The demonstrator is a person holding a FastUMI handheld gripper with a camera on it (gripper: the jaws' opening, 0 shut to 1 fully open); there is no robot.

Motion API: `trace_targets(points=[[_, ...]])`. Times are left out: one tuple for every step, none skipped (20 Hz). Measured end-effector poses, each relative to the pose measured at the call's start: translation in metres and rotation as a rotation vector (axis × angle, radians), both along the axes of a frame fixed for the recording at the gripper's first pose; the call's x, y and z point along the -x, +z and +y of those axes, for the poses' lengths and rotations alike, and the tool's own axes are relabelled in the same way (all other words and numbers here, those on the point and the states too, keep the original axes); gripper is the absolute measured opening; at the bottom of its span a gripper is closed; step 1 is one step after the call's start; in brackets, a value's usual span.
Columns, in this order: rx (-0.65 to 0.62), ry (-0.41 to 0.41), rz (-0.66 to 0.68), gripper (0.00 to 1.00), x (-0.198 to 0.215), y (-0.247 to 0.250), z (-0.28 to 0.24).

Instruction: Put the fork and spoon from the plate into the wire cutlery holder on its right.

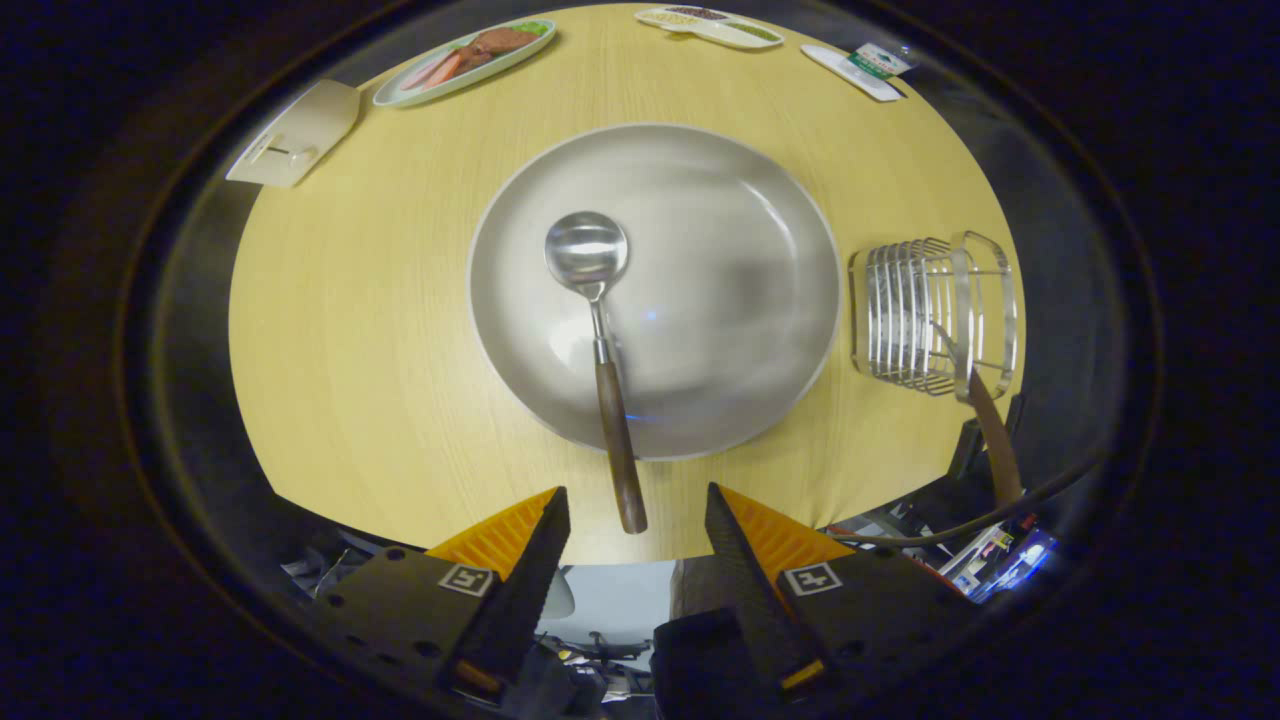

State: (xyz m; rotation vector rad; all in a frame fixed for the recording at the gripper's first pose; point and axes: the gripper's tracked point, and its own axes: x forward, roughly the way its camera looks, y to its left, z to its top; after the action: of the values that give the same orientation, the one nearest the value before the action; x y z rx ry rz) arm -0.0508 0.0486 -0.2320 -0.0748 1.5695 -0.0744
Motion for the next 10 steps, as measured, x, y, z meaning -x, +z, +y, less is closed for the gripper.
trace_targets(points=[[0.002, 0.002, 0.004, 0.89, 0.0, -0.004, 0.001], [0.001, 0.004, 0.008, 0.87, 0.001, -0.008, 0.003], [-0.002, 0.006, 0.011, 0.84, 0.001, -0.011, 0.004], [-0.004, 0.008, 0.011, 0.82, 0.0, -0.015, 0.005], [-0.01, 0.009, 0.013, 0.79, 0.002, -0.02, 0.006], [-0.018, 0.012, 0.016, 0.77, 0.0, -0.022, 0.009], [-0.02, 0.009, 0.02, 0.72, 0.0, -0.024, 0.009], [-0.023, 0.008, 0.02, 0.68, -0.001, -0.026, 0.009], [-0.025, 0.005, 0.022, 0.63, -0.002, -0.028, 0.008], [-0.025, 0.001, 0.021, 0.58, -0.002, -0.027, 0.007]])
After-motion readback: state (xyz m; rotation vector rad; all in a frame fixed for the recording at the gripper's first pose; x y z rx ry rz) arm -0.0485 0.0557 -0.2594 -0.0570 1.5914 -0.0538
